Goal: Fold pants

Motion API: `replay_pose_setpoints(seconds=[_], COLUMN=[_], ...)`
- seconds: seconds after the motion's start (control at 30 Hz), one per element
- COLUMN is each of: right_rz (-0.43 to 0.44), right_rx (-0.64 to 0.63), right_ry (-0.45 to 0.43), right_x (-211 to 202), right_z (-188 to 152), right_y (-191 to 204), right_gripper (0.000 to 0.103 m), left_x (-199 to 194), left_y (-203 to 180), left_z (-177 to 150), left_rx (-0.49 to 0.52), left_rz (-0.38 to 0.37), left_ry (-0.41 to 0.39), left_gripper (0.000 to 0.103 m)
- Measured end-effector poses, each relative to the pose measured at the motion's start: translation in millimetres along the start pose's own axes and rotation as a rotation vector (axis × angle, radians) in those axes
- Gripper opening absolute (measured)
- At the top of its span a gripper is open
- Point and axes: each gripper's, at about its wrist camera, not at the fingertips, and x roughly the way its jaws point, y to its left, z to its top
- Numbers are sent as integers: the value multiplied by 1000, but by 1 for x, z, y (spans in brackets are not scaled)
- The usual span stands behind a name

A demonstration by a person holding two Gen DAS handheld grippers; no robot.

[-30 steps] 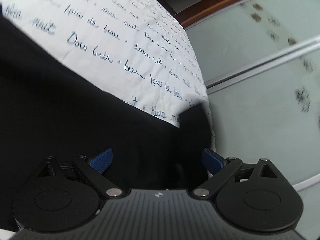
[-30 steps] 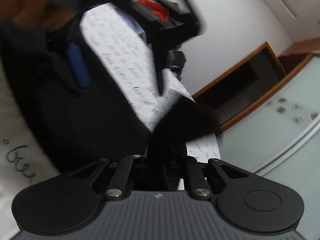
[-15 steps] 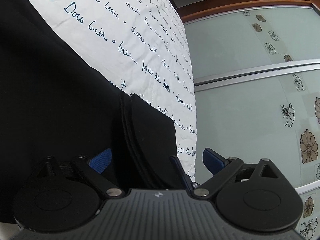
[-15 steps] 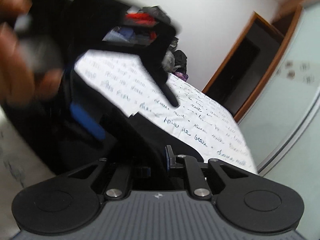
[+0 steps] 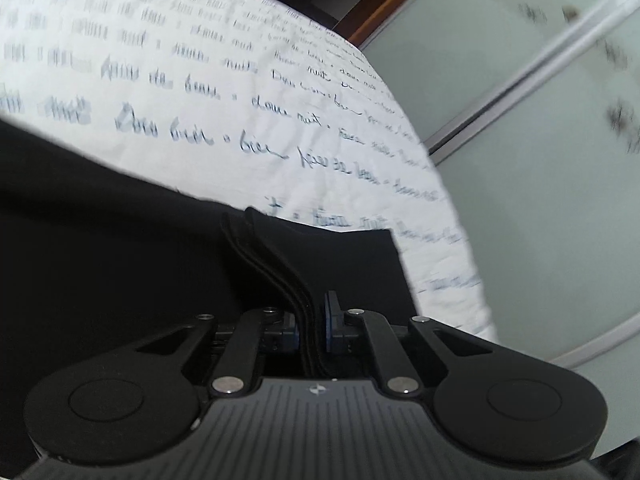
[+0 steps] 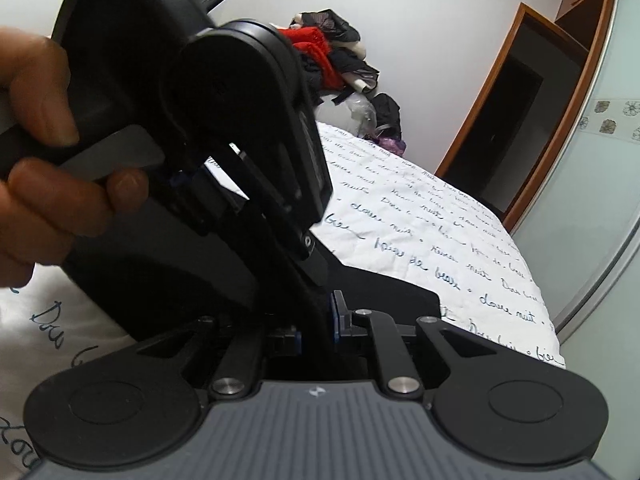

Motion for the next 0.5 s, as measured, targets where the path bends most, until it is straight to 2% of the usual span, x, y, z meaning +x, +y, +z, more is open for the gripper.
replay_pose_setpoints(seconds=[0.13,0.5], right_rz=[14,80], right_rx=[6,119], right_ry=[17,12], right_x=[2,-2], right_z=[4,9], right_y=[9,19], right_gripper=[13,13], left_x=[-6,-23], left_y=[-7,-1], left_z=[-4,-4], left_rx=[100,187], left_rz=[81,165], left_ry=[-25,-46], left_gripper=[12,12])
